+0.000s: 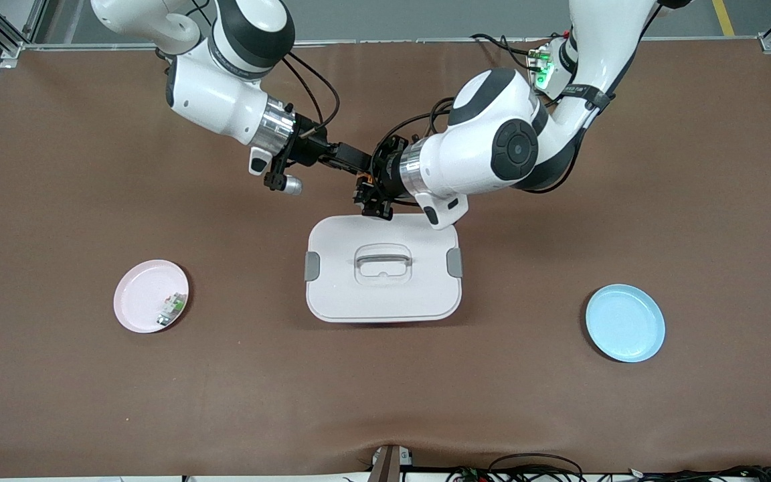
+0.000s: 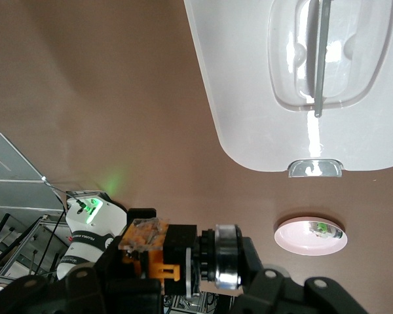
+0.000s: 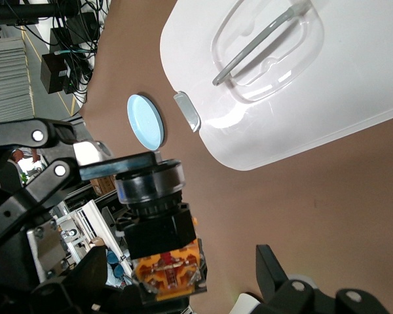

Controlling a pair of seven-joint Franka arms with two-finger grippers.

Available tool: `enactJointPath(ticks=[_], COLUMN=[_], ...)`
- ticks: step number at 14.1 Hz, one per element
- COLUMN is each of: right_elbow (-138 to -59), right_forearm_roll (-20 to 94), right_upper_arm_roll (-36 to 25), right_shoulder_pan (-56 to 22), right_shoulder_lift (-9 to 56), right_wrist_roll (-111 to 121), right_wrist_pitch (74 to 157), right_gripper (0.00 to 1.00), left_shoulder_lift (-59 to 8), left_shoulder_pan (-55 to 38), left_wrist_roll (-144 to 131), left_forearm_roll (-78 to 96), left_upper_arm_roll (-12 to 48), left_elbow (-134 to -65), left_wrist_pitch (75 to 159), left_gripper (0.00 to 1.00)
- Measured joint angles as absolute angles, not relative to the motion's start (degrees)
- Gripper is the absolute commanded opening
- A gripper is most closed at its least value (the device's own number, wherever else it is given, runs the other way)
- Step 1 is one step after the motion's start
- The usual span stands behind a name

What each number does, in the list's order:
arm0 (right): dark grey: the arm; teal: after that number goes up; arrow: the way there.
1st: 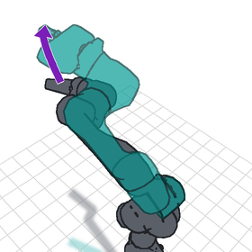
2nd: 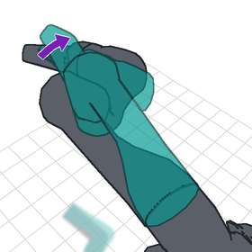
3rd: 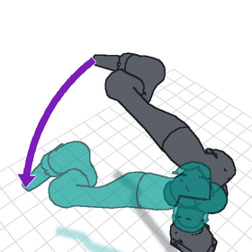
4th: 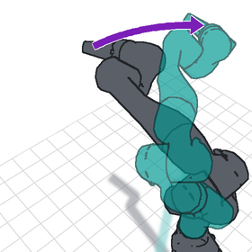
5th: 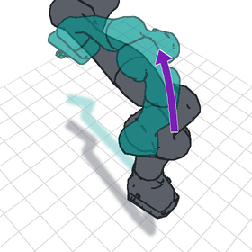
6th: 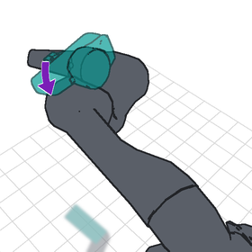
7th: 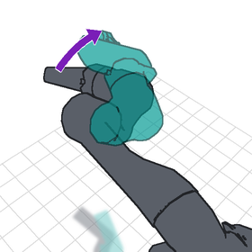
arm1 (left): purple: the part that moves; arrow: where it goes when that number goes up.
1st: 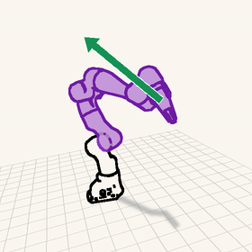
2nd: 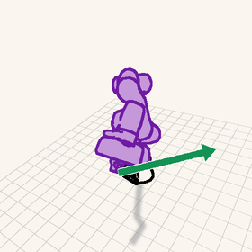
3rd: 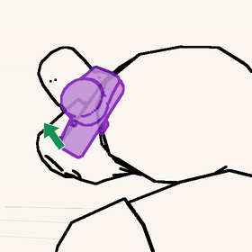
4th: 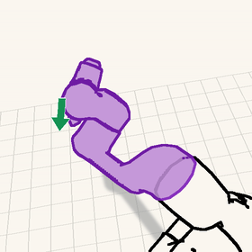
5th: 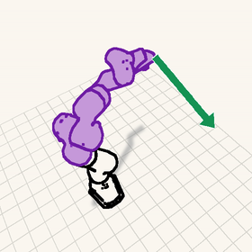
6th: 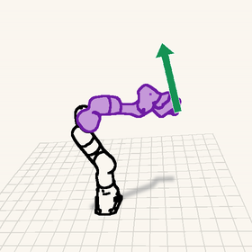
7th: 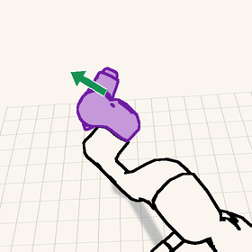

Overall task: Transfer orange switch to right arm and place
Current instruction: 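Close the right gripper on the switch and open the left gripper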

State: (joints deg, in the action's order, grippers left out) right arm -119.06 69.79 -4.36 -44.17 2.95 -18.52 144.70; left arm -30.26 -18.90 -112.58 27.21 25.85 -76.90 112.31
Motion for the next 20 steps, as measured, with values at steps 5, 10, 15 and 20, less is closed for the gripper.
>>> enactJointPath(ticks=[5, 10, 15, 20], right_elbow=[-118.35, -118.14, -118.13, -117.34], right_forearm_roll=[69.65, 69.69, 69.69, 69.7], right_upper_arm_roll=[-4.52, -4.64, -4.65, -4.62], right_shoulder_pan=[-44.43, -44.43, -44.43, -44.44], right_shoulder_lift=[3.23, 3.29, 3.29, 3.31], right_wrist_roll=[-18.26, -18.03, -18.01, -17.98], right_wrist_pitch=[144.65, 144.65, 144.64, 144.63], right_gripper=[0.12, 0.0, 0.0, 0.0], left_shoulder_lift=[-30.21, -30.21, -30.21, -30.22], left_shoulder_pan=[-19.23, -19.18, -19.19, -19.45], left_wrist_roll=[-112.58, -112.58, -112.58, -112.58], left_forearm_roll=[27.2, 27.27, 27.27, 27.28], left_upper_arm_roll=[25.74, 25.66, 25.66, 25.7], left_elbow=[-76.71, -76.47, -76.46, -76.47], left_wrist_pitch=[112.33, 112.33, 112.34, 112.36], left_gripper=[0.0, 0.0, 0.87, 1.0])
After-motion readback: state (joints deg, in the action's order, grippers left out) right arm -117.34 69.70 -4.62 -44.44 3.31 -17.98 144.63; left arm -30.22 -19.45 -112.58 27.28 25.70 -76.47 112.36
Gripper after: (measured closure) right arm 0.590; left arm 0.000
